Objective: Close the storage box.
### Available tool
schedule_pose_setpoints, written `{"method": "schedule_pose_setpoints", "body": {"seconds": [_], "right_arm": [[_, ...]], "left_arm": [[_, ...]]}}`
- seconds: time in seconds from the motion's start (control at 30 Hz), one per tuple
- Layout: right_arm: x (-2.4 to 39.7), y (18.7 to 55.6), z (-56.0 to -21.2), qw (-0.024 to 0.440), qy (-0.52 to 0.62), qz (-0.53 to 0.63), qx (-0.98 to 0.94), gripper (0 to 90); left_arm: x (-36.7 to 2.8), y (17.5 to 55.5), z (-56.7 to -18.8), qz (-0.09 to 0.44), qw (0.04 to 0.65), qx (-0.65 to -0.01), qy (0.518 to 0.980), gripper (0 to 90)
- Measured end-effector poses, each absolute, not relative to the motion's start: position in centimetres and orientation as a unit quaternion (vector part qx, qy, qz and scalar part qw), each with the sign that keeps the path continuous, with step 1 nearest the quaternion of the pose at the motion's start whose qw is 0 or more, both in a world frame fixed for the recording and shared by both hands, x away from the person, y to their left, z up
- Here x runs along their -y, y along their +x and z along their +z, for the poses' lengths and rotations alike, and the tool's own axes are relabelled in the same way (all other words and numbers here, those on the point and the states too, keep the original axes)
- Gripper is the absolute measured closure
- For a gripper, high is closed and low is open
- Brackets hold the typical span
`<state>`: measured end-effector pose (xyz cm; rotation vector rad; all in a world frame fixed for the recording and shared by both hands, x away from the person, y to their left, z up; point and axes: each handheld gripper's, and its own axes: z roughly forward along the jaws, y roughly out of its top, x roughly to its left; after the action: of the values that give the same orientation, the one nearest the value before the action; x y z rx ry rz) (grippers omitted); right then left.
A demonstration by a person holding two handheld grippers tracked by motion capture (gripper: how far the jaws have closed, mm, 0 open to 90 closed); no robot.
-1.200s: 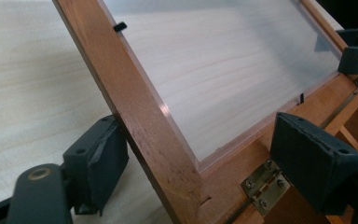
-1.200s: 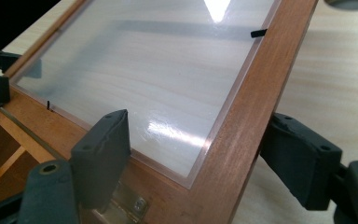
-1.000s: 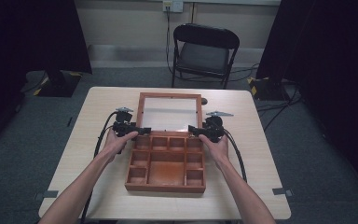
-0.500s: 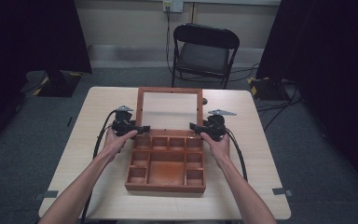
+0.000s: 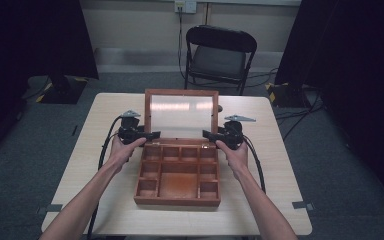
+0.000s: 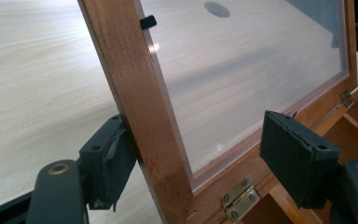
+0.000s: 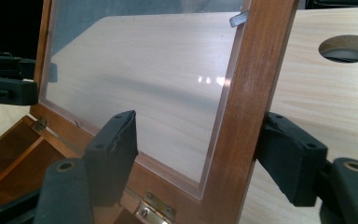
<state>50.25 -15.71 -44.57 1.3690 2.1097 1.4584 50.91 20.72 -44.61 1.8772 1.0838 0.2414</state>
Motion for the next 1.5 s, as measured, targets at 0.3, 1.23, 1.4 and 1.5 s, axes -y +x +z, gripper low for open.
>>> {"method": "schedule_pose_setpoints", "body": {"seconds": [0.3,1.23,1.4,1.5], "right_arm": [[15.8,49.9,-43.8,0.112,0.463,0.515,-0.712,29.0],[15.5,47.5,-41.7,0.150,0.435,0.540,-0.704,31.0],[15.4,47.2,-40.8,0.167,0.427,0.553,-0.695,28.6],[15.5,46.8,-40.0,0.188,0.426,0.557,-0.688,27.6]], "left_arm": [[-20.9,50.3,-43.6,0.101,0.474,-0.434,0.759,26.3],[-21.8,47.7,-41.5,0.128,0.503,-0.404,0.753,38.5],[-21.8,47.4,-41.1,0.131,0.508,-0.402,0.751,38.6],[-21.7,47.1,-40.8,0.132,0.511,-0.402,0.748,38.0]]}}
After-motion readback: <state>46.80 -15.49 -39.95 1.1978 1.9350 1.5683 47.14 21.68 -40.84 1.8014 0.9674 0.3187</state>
